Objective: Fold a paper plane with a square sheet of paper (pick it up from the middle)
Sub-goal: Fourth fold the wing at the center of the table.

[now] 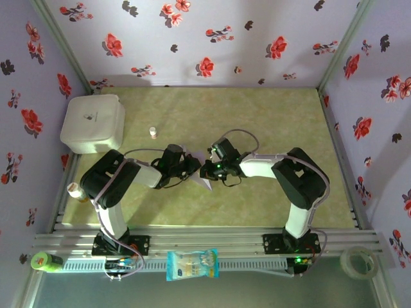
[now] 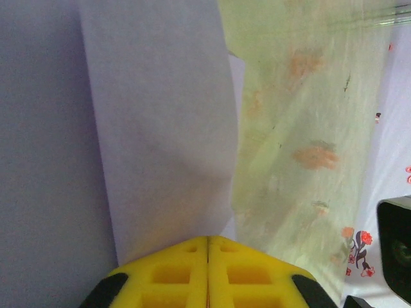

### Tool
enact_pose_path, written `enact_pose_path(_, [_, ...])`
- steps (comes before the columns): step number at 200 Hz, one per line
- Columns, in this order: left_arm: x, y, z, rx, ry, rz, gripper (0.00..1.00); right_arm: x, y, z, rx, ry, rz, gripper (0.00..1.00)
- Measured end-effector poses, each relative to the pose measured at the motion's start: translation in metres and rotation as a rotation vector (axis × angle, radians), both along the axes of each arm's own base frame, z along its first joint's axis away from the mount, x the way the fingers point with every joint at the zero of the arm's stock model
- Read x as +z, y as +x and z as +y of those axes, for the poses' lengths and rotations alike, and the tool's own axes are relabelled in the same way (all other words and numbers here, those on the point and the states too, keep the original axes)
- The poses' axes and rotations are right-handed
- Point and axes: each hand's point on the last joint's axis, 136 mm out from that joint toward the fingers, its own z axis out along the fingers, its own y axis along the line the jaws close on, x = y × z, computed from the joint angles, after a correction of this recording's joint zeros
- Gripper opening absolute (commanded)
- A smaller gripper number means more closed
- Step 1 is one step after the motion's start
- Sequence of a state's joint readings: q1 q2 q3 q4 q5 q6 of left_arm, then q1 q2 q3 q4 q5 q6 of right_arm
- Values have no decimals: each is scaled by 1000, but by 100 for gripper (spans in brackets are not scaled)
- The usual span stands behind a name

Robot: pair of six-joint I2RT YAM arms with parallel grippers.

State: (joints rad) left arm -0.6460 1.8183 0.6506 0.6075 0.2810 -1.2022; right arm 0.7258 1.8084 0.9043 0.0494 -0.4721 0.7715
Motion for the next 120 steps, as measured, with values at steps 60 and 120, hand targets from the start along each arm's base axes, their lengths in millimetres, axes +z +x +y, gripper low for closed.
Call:
enact_pose_path(60, [0, 0, -1, -2, 0, -1, 9, -14, -1, -14, -56, 2, 27, 8])
enact_pose_path(120, [10, -1, -1, -22, 13, -23, 15, -14, -3, -13, -68, 57, 30, 5])
